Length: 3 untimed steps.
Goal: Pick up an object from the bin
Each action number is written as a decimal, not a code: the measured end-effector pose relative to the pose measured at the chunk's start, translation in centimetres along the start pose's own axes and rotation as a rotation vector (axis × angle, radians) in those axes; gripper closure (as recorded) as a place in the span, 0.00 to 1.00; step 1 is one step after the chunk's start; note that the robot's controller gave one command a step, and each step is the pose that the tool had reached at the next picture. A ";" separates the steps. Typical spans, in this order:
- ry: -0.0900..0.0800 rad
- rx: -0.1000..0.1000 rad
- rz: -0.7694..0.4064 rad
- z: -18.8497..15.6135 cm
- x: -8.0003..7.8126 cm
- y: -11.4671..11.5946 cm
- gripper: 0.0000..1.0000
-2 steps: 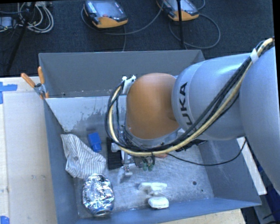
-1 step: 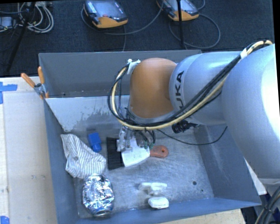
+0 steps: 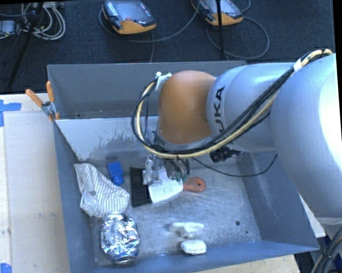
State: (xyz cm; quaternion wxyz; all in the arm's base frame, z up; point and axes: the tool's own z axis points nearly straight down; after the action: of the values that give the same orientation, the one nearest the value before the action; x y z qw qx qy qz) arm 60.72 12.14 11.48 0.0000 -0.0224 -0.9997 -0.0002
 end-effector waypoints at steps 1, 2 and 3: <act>-0.028 -0.007 -0.025 3.6 1.0 -0.1 0.00; 0.012 -0.002 -0.029 3.6 1.8 0.1 1.00; 0.011 -0.003 -0.028 3.6 1.7 0.1 1.00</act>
Offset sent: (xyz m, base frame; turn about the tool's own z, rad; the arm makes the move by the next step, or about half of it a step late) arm 0.0000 0.0000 0.0000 0.0000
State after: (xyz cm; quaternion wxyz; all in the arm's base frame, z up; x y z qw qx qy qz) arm 58.98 12.33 7.90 0.0056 -0.0084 -0.9999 -0.0017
